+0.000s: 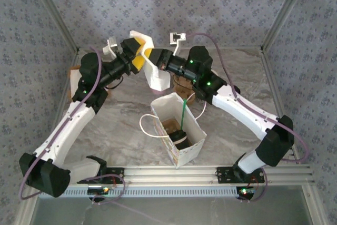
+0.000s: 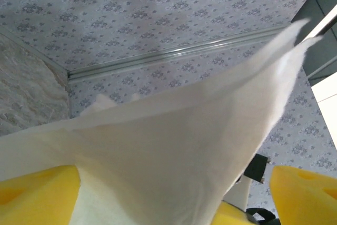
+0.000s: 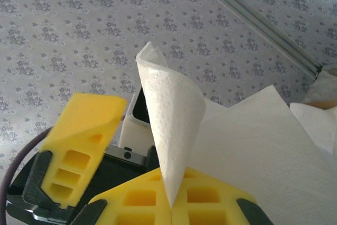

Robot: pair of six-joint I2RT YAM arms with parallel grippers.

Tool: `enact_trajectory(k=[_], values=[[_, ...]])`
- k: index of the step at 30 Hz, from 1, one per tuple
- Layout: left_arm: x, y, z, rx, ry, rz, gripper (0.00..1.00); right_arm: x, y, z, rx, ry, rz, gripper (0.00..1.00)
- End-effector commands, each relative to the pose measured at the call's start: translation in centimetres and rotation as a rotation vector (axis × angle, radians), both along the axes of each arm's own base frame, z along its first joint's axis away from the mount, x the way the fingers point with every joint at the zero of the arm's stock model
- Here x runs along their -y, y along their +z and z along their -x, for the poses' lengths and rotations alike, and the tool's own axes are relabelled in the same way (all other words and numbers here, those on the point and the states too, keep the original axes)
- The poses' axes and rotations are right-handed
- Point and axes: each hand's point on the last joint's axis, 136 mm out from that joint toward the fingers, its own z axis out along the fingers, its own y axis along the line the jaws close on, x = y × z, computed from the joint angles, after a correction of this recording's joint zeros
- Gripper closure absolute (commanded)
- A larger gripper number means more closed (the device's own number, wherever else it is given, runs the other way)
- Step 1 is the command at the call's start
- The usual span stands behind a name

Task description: Pack the takeout coffee

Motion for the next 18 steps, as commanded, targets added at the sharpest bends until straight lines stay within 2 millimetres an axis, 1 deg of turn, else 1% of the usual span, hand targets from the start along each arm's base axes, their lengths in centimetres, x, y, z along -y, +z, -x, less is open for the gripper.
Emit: enact_trajectory(k=[1, 2, 6, 9, 11, 14, 16, 17, 18], values=[[-0.1, 1.2, 0.1, 0.044, 0.013, 0.018, 0.15, 0.3, 1.8, 1.6, 0.000, 0.040, -0.065, 1.00], [-0.1, 1.0, 0.0, 0.041, 0.014, 0.017, 0.17, 0.2, 1.6, 1.8, -0.008, 0.049, -0.066, 1.00], [0.0, 0.7, 0.0, 0.039, 0.014, 0.013, 0.39, 0.1, 1.2, 2.2, -0.028, 0.065, -0.060, 1.00], [-0.2, 0.7, 0.0, 0.038, 0.024, -0.003, 0.59, 0.3, 1.2, 2.4, -0.034, 0.063, -0.050, 1.00], [-0.2, 0.7, 0.0, 0.038, 0.026, -0.014, 0.68, 0.3, 1.2, 2.5, -0.036, 0.069, -0.048, 1.00], [-0.2, 0.6, 0.1, 0.036, 0.028, -0.024, 0.84, 0.3, 1.1, 2.5, -0.044, 0.073, -0.039, 1.00], [-0.3, 0.7, 0.1, 0.038, 0.034, -0.035, 0.92, 0.3, 1.0, 2.6, -0.047, 0.072, -0.032, 0.87], [-0.4, 0.6, 0.2, 0.038, 0.037, -0.045, 0.96, 0.4, 1.0, 2.7, -0.044, 0.071, -0.026, 0.79], [-0.6, 0.7, 0.2, 0.041, 0.044, -0.057, 0.98, 0.6, 0.9, 2.7, -0.045, 0.065, -0.017, 0.67]])
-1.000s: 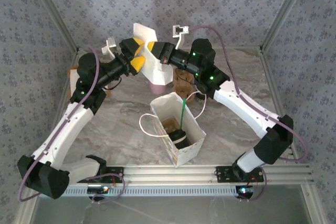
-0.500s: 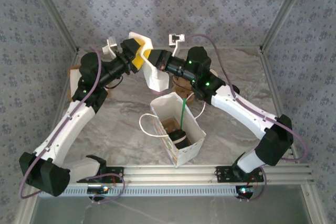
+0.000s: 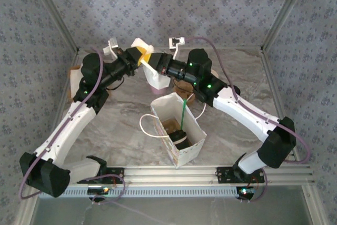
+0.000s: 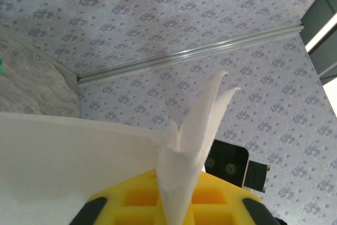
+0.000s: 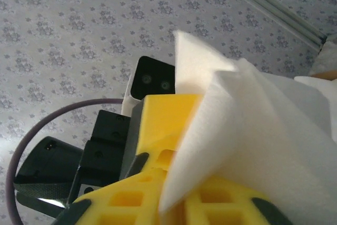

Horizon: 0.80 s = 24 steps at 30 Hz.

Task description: Pack the takeout coffee

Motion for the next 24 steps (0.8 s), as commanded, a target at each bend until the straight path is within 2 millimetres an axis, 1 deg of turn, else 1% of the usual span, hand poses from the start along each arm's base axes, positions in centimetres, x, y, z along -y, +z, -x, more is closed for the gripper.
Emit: enact_trajectory(k=[1, 4, 5, 8, 11, 14, 17, 19, 21, 22, 24], values=[[-0.7, 1.8, 0.7, 0.042, 0.032, -0.026, 1.00, 0.9, 1.8, 1.5, 0.033, 0.011, -0.009, 0.57], [-1.2, 2.2, 1.1, 0.056, 0.054, -0.057, 1.00, 1.9, 1.6, 1.8, 0.035, -0.014, 0.028, 0.36], [-1.4, 2.3, 1.2, 0.061, 0.060, -0.068, 1.00, 2.3, 1.4, 1.8, 0.035, -0.025, 0.043, 0.31], [-1.5, 3.1, 1.9, 0.089, 0.065, -0.112, 1.00, 4.2, 1.2, 2.4, 0.043, -0.069, 0.097, 0.19], [-0.9, 3.9, 3.0, 0.127, 0.055, -0.183, 1.00, 6.6, 1.1, 3.0, 0.057, -0.131, 0.156, 0.10], [0.8, 4.3, 4.6, 0.172, 0.030, -0.272, 1.00, 9.3, 1.1, 3.7, 0.072, -0.200, 0.219, 0.03], [3.4, 4.2, 6.8, 0.221, -0.023, -0.369, 1.00, 12.4, 0.9, 4.5, 0.083, -0.279, 0.278, 0.01], [5.5, 4.0, 8.6, 0.261, -0.065, -0.432, 1.00, 14.5, 0.5, 5.0, 0.076, -0.327, 0.303, 0.00], [7.4, 3.7, 10.2, 0.301, -0.102, -0.476, 1.00, 16.1, 0.1, 5.5, 0.068, -0.358, 0.309, 0.00], [8.5, 3.4, 11.0, 0.318, -0.127, -0.498, 1.00, 16.9, 0.0, 5.7, 0.063, -0.373, 0.306, 0.00], [9.9, 2.9, 12.2, 0.347, -0.159, -0.539, 1.00, 18.0, -0.2, 5.9, 0.055, -0.391, 0.297, 0.00]])
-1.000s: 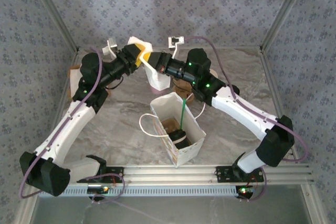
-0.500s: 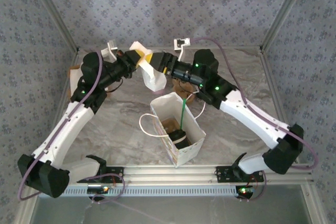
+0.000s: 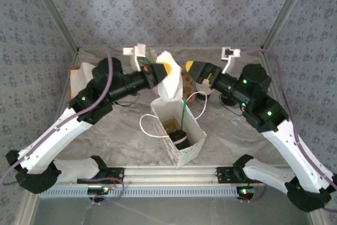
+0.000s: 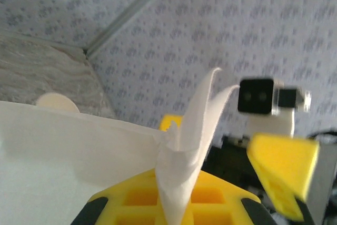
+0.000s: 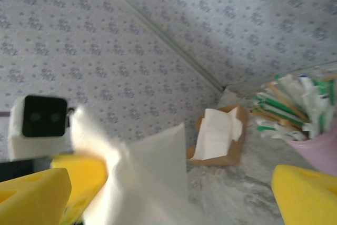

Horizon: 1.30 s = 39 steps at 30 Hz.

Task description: Pack the takeout coffee

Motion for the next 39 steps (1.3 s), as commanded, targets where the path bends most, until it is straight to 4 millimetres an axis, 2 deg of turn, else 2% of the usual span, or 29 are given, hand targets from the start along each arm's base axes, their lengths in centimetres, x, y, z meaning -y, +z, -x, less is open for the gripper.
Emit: enact_trajectory(k=[1, 6, 7, 8, 19, 26, 34, 39], values=[[1.1, -1.4, 0.5, 0.091, 0.031, -0.147, 1.00, 1.9, -2.8, -0.3, -0.056, -0.061, 0.067, 0.00], [1.0, -2.6, 1.2, 0.125, 0.048, -0.205, 1.00, 2.7, -3.3, 0.0, -0.067, -0.069, 0.051, 0.00], [1.0, -3.0, 1.2, 0.125, 0.050, -0.212, 1.00, 2.7, -4.6, -0.2, -0.092, -0.071, 0.064, 0.00], [0.9, -3.2, 1.2, 0.125, 0.051, -0.218, 1.00, 2.8, -5.0, -0.2, -0.100, -0.071, 0.065, 0.00], [0.2, -8.2, 1.4, 0.094, 0.053, -0.296, 1.00, 3.1, -5.9, -0.2, -0.118, -0.074, 0.049, 0.00], [1.0, -9.1, 2.7, 0.080, 0.003, -0.285, 1.00, 2.9, -6.2, -0.3, -0.126, -0.065, 0.038, 0.00], [1.2, -11.5, 3.4, 0.054, -0.008, -0.343, 1.00, 3.1, -6.3, 0.0, -0.127, -0.065, 0.038, 0.00], [1.6, -12.1, 4.3, 0.056, -0.035, -0.367, 1.00, 3.2, -6.4, 0.2, -0.127, -0.064, 0.038, 0.00]])
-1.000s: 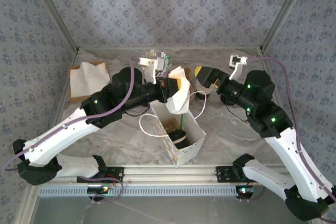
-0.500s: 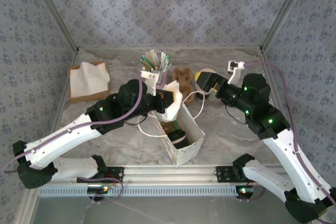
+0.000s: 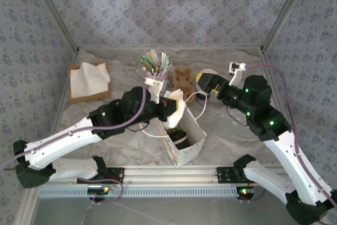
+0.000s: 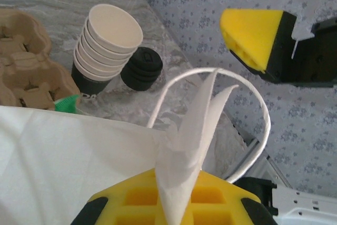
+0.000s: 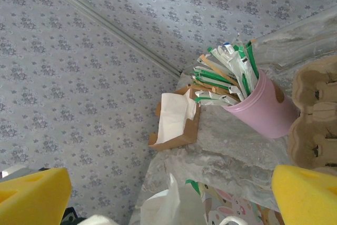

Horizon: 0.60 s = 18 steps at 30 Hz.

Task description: Pack the takeout coffee

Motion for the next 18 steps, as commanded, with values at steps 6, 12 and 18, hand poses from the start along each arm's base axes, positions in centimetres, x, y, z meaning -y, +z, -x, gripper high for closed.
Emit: enact_trajectory(k=[6, 12, 18], values=[[-0.6, -1.5, 0.3, -0.016, 0.021, -0.046, 1.00, 0.1, 0.4, 0.5, 0.009, 0.012, -0.028, 0.00], [-2.2, -3.6, -0.7, -0.015, 0.104, -0.148, 1.00, 0.2, 0.4, 0.7, 0.009, 0.012, -0.031, 0.00], [-2.6, -5.9, -1.3, -0.041, 0.144, -0.244, 1.00, 0.2, 0.4, 0.8, 0.009, 0.013, -0.031, 0.00]])
